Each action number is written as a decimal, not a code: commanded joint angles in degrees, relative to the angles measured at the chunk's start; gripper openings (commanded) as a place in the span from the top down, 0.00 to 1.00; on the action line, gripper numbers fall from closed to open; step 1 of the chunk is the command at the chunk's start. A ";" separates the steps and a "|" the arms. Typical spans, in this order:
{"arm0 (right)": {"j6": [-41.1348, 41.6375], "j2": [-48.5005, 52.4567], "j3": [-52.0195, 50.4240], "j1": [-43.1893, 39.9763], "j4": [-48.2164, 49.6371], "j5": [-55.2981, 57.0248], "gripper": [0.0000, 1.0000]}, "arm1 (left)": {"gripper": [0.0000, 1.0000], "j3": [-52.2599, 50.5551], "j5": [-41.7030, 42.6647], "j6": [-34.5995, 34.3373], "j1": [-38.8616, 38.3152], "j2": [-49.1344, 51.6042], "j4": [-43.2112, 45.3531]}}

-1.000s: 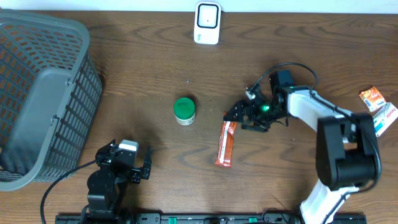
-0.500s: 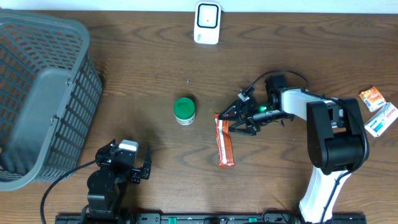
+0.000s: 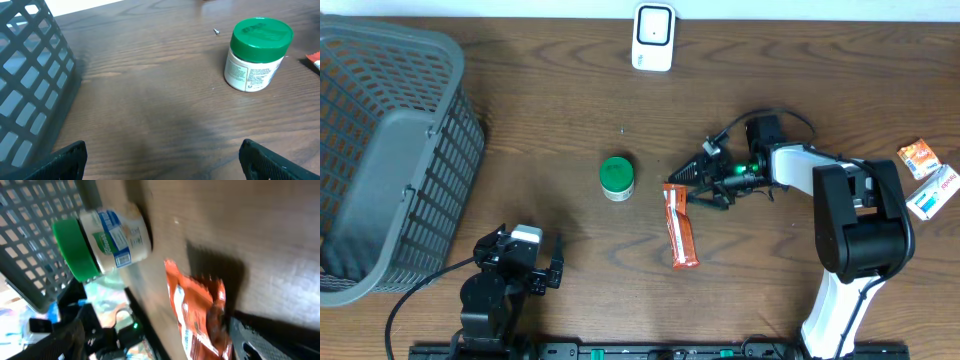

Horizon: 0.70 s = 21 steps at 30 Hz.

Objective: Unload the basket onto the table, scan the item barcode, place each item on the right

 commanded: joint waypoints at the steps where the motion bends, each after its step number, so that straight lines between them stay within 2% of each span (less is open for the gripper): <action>1: -1.03 8.94 -4.20 0.13 1.49 49.29 0.05 | 0.02 -0.66 0.52 -0.50 0.22 -0.37 -0.85; 6: -3.04 8.96 -4.24 1.20 1.84 49.29 0.05 | 0.02 -0.66 0.52 -0.50 0.20 -0.37 -0.85; 12: -5.33 8.96 -6.36 6.34 1.75 50.03 0.06 | 0.02 -0.66 0.52 -0.50 0.20 -0.37 -0.85; 15: -3.32 8.98 -10.14 9.25 4.17 52.83 0.15 | 0.02 -0.66 0.52 -0.50 0.20 -0.37 -0.85; 16: -2.05 8.98 -11.52 9.75 5.77 52.68 0.22 | 0.02 -0.66 0.52 -0.50 0.20 -0.37 -0.85; 19: -1.16 8.98 -13.97 9.70 7.37 52.46 0.62 | 0.02 -0.66 0.52 -0.50 0.20 -0.37 -0.85; 21: -0.59 8.98 -14.88 9.27 8.37 51.93 0.84 | 0.02 -0.66 0.52 -0.50 0.20 -0.37 -0.85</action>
